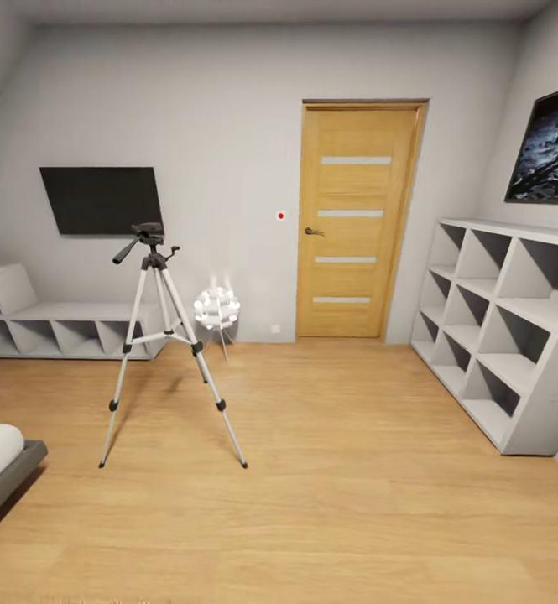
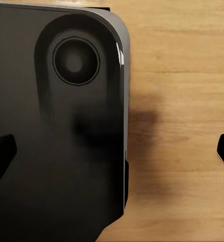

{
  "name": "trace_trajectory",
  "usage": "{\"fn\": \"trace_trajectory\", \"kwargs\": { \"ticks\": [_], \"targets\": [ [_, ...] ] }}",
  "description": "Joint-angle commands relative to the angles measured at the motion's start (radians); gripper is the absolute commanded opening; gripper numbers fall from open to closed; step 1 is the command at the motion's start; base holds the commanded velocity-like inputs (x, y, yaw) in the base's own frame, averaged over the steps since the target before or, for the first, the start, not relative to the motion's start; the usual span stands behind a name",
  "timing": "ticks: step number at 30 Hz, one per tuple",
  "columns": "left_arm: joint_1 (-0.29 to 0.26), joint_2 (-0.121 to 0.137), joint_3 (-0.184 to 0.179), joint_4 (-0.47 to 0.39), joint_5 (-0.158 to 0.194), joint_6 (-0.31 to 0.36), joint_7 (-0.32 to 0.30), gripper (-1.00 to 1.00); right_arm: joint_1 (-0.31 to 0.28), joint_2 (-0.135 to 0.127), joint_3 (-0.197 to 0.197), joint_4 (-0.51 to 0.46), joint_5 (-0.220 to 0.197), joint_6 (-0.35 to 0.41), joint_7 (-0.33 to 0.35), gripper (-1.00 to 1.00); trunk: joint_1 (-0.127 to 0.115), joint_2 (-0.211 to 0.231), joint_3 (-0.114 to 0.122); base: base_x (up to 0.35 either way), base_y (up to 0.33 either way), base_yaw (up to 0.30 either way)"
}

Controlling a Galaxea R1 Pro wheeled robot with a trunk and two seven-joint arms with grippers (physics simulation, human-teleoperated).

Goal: Attach the digital camera to the camera tripod in the bedroom.

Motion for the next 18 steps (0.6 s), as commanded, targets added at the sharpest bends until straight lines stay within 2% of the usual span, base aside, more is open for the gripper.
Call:
{"fn": "trace_trajectory", "kwargs": {
  "ticks": [1,18],
  "targets": [
    [0.000,0.000,-0.001,-0.001,0.003,-0.001,0.001,1.00,0.000,0.000,0.000,0.000,0.000,-0.004,0.000,1.00,0.000,0.000,-0.001,0.000,0.000,0.284],
    [0.000,-0.003,-0.001,-0.001,0.003,0.000,-0.001,1.00,0.000,0.000,0.000,0.000,0.000,-0.004,0.000,1.00,0.000,0.000,-0.001,0.000,0.000,0.284]
  ]
}}
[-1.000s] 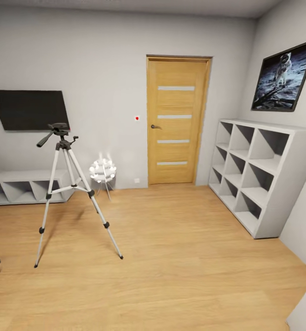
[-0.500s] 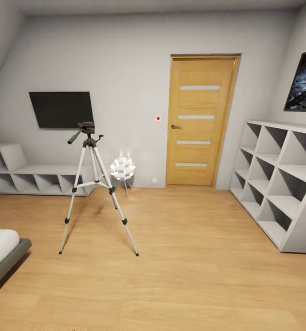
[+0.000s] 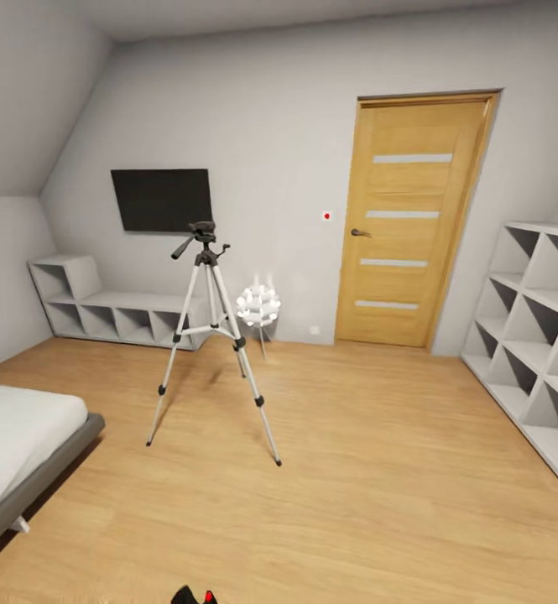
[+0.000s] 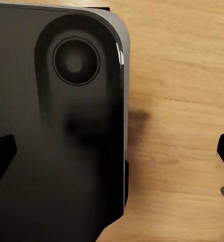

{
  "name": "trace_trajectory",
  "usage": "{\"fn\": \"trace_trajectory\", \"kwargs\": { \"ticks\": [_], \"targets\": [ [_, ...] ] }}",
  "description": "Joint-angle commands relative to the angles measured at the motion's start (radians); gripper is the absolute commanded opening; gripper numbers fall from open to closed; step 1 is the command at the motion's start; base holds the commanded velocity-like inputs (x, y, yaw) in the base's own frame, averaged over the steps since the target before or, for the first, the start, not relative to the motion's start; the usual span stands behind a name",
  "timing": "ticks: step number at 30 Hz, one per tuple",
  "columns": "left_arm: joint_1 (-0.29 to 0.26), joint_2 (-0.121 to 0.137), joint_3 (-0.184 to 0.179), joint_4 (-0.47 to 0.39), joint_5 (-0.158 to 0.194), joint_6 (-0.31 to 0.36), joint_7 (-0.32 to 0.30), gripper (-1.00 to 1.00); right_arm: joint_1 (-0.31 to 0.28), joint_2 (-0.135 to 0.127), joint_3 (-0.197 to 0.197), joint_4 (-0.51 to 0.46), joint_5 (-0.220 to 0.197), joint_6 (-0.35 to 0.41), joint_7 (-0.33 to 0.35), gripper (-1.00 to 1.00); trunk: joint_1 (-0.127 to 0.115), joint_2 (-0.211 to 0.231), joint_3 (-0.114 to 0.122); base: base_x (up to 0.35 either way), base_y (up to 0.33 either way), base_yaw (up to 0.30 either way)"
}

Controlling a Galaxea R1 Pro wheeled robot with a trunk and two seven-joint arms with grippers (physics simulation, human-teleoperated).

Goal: Attach the digital camera to the camera tripod in the bedroom.

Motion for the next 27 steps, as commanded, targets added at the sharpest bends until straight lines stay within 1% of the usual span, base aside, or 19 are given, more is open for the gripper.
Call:
{"fn": "trace_trajectory", "kwargs": {
  "ticks": [1,6,12,27],
  "targets": [
    [0.000,0.000,-0.001,-0.001,0.003,-0.001,0.000,1.00,0.000,0.000,0.000,0.000,0.000,-0.004,0.000,1.00,0.000,0.000,-0.001,0.000,0.000,0.284],
    [0.000,-0.001,-0.001,-0.001,0.003,-0.001,0.001,1.00,0.000,0.000,0.000,0.000,0.000,-0.004,0.000,1.00,0.000,0.000,-0.001,0.007,0.000,0.284],
    [0.000,-0.001,-0.001,-0.001,0.003,-0.001,0.001,1.00,0.000,0.000,0.000,0.000,0.000,-0.004,0.000,1.00,0.000,0.000,-0.001,0.079,-0.023,0.284],
    [0.000,-0.001,-0.001,-0.001,0.003,-0.001,0.002,1.00,0.000,0.000,0.000,0.000,0.000,-0.004,0.000,1.00,0.000,0.000,-0.001,0.141,-0.110,0.284]
  ]
}}
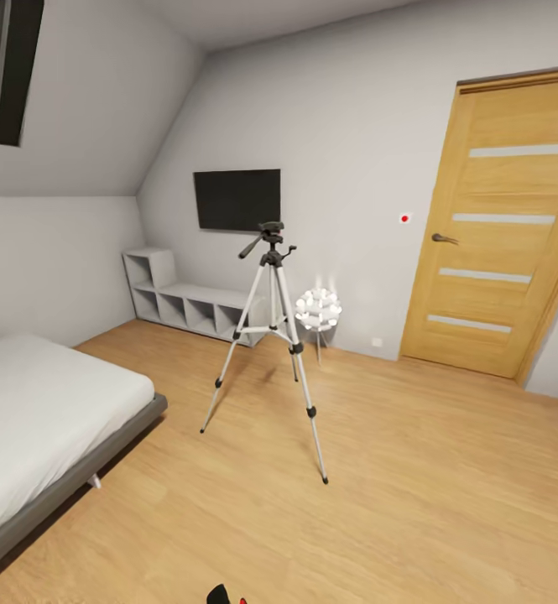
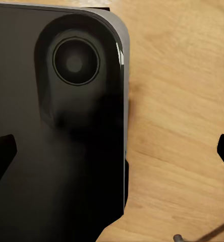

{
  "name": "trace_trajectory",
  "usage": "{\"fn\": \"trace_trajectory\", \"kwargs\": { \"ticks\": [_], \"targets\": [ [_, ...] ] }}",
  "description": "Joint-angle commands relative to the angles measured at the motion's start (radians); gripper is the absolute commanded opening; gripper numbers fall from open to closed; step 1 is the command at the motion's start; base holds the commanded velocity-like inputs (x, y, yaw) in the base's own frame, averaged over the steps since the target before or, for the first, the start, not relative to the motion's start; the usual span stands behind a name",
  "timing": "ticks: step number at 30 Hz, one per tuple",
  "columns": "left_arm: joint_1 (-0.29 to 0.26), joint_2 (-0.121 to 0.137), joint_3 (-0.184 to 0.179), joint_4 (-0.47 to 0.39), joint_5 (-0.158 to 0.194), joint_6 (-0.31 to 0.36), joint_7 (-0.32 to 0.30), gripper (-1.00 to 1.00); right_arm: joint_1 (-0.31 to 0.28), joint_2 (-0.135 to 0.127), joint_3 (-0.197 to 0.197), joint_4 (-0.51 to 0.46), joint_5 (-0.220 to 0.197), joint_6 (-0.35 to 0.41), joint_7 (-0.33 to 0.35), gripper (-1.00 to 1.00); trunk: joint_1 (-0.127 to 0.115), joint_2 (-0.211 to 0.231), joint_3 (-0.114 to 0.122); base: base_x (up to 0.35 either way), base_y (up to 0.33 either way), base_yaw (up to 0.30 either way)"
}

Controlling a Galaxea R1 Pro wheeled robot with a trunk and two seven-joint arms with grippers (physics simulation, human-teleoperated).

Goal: Attach the digital camera to the camera tripod in the bedroom.

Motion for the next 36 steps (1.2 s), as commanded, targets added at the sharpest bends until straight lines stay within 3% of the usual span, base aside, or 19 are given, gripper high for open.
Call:
{"fn": "trace_trajectory", "kwargs": {
  "ticks": [1,9,36],
  "targets": [
    [0.000,0.000,-0.001,-0.001,0.003,-0.002,0.001,1.00,0.000,0.000,0.000,0.000,0.000,-0.004,0.000,1.00,0.000,0.000,-0.001,0.184,-0.170,0.283],
    [0.000,0.000,-0.001,-0.001,0.003,-0.002,0.001,1.00,0.000,0.000,0.000,0.000,0.000,-0.004,0.000,1.00,0.000,0.000,-0.001,0.148,-0.184,0.284],
    [0.000,-0.001,-0.001,-0.001,0.003,-0.002,0.001,1.00,0.000,0.000,0.000,0.000,0.000,-0.004,0.000,1.00,0.000,0.000,-0.001,0.004,-0.190,0.284]
  ]
}}
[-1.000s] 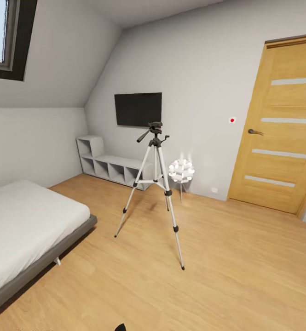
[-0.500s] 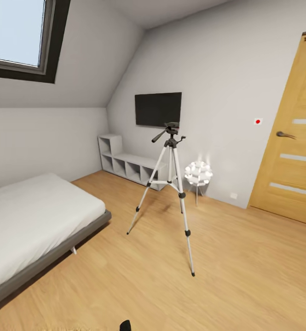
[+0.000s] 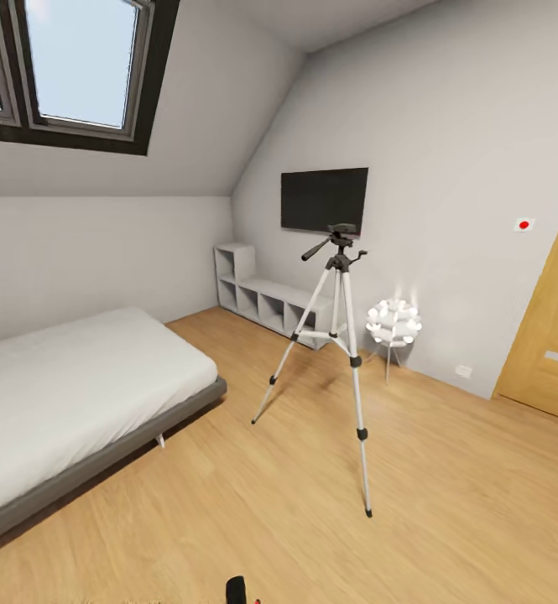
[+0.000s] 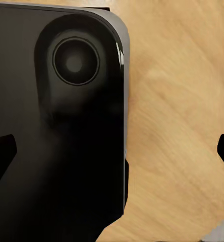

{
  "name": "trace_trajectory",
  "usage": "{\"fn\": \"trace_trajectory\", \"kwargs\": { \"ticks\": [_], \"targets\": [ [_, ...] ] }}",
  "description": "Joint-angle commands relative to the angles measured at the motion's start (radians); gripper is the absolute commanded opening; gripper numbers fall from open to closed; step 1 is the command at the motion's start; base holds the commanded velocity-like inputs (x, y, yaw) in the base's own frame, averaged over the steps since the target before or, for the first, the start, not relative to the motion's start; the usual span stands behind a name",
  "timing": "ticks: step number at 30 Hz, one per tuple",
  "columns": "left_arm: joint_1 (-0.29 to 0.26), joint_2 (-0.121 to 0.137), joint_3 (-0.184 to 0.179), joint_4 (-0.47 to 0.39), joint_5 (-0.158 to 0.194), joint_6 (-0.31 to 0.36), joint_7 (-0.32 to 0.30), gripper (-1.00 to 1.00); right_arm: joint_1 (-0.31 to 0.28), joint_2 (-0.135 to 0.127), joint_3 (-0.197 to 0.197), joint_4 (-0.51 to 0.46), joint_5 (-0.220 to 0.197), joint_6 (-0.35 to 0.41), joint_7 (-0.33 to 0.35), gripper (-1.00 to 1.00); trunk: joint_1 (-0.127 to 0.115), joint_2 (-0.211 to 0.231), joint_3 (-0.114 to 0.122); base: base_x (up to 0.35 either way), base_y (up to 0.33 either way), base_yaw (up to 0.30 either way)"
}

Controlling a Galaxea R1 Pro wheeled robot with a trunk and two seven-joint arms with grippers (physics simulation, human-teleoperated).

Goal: Attach the digital camera to the camera tripod in the bedroom.

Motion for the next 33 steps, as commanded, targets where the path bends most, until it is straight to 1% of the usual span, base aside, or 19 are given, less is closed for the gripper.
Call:
{"fn": "trace_trajectory", "kwargs": {
  "ticks": [1,8,20,27,33],
  "targets": [
    [0.000,0.000,-0.001,-0.001,0.003,-0.001,0.001,1.00,0.000,0.000,0.000,0.000,0.000,-0.004,0.000,1.00,0.000,0.000,-0.001,0.016,-0.210,0.284],
    [0.000,0.000,-0.002,-0.001,0.003,-0.003,0.001,1.00,0.000,0.000,0.000,0.000,0.000,-0.003,0.000,1.00,0.000,0.000,-0.001,0.125,-0.217,0.284],
    [0.000,0.000,-0.002,-0.001,0.003,-0.003,0.000,1.00,0.000,0.000,0.000,0.000,0.000,-0.003,0.000,1.00,0.000,0.000,-0.001,0.224,-0.228,0.271],
    [0.000,0.001,-0.002,-0.001,0.003,-0.003,0.000,1.00,0.000,0.000,0.000,0.000,0.000,-0.003,0.000,1.00,0.000,0.000,-0.001,0.230,-0.205,0.068],
    [0.000,0.001,-0.001,-0.001,0.003,-0.003,0.001,1.00,0.000,0.000,0.000,0.000,0.000,-0.003,0.000,1.00,0.000,0.000,-0.001,0.081,-0.068,0.009]
  ]
}}
